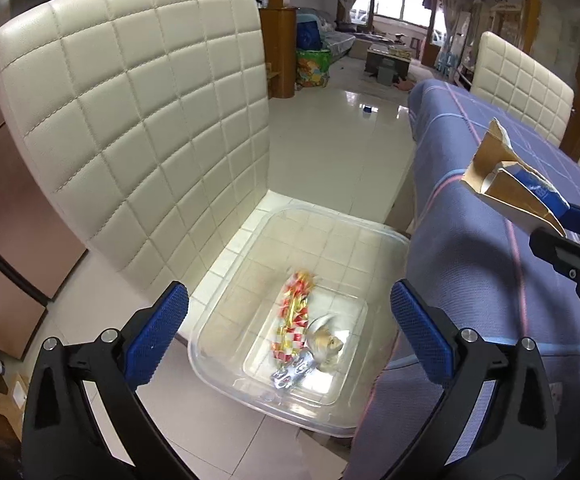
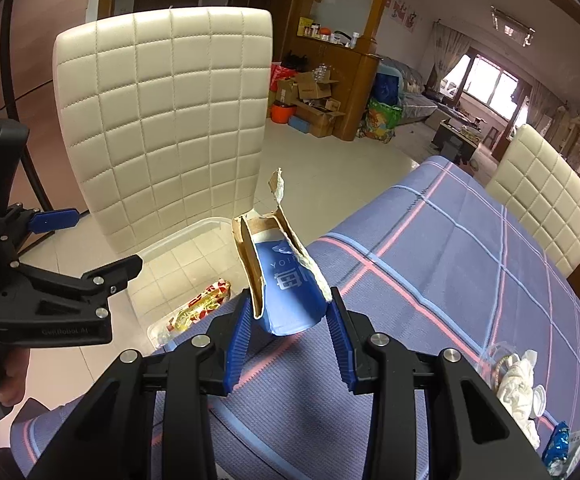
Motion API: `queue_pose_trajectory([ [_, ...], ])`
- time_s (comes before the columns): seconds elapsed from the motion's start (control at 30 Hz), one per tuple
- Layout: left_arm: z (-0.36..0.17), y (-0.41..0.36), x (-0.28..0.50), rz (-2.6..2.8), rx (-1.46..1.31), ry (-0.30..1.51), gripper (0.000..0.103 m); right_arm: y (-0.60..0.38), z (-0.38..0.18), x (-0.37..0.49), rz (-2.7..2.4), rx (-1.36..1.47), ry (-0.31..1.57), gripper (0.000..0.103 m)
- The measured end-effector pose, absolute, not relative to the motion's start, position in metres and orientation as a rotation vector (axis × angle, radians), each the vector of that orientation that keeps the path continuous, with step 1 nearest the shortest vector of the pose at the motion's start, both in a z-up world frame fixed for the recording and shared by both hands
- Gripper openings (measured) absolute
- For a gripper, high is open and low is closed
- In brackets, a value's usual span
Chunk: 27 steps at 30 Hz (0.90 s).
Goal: Collect trash
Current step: 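Carry both items to the clear bin and open both tools over it, then move both tools back over the table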
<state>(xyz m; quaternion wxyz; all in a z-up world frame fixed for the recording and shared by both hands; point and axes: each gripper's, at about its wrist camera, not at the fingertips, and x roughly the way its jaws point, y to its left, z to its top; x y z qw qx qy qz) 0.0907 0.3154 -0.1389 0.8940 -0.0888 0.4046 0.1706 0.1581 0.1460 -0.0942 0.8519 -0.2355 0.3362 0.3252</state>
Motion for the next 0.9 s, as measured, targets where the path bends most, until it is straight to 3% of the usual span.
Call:
queue_pose_trajectory([
  [0.47,-0.134,0.329,0.068,0.431,-0.211,0.82,0.099,0.176,-0.099,0.147,0.768,-0.525,0.693,0.039],
  [0.5,-0.133,0.329,0.066,0.432,-0.217,0.818,0.099,0.176,-0.097,0.147,0.781,-0.52,0.688,0.041],
  [0.6,-0.131,0.329,0.064,0.436,-0.222,0.815,0.099,0.173,-0.093,0.147,0.756,-0.515,0.639,0.068],
  [0.9,-0.12,0.316,0.062,0.407,-0.218,0.797,0.099,0.146,-0.085,0.144,0.674,-0.493,0.639,0.069],
])
